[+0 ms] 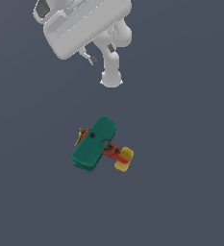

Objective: Pick up the object and move it to a goal position.

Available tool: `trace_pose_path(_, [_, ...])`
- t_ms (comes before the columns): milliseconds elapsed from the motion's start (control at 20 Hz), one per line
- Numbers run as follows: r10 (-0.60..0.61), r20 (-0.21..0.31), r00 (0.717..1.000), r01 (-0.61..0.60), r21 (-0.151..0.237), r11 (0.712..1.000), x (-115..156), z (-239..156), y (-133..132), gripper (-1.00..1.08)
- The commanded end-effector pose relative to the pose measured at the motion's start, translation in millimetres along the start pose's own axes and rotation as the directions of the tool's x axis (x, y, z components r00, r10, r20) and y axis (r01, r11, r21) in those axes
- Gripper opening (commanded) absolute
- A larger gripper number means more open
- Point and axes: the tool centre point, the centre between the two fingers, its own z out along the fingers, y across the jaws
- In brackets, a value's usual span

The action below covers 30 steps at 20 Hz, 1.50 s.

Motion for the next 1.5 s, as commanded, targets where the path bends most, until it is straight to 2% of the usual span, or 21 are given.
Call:
trace_pose_path(0, [-0.020,-0.043,0.999,0.021,0.013,1.000,6,-19,-6,0.28])
trace_pose_path(350, [-0.061,-0.156,0.986,0.070,0.056,0.996,18,-69,-16,0.28])
trace_pose_path(750, [-0.081,-0.275,0.958,0.115,0.113,0.987,28,-122,-16,0.28])
trace_pose_path(1450, [-0.045,-0.439,0.898,0.161,0.231,0.960,41,-186,16,0.28])
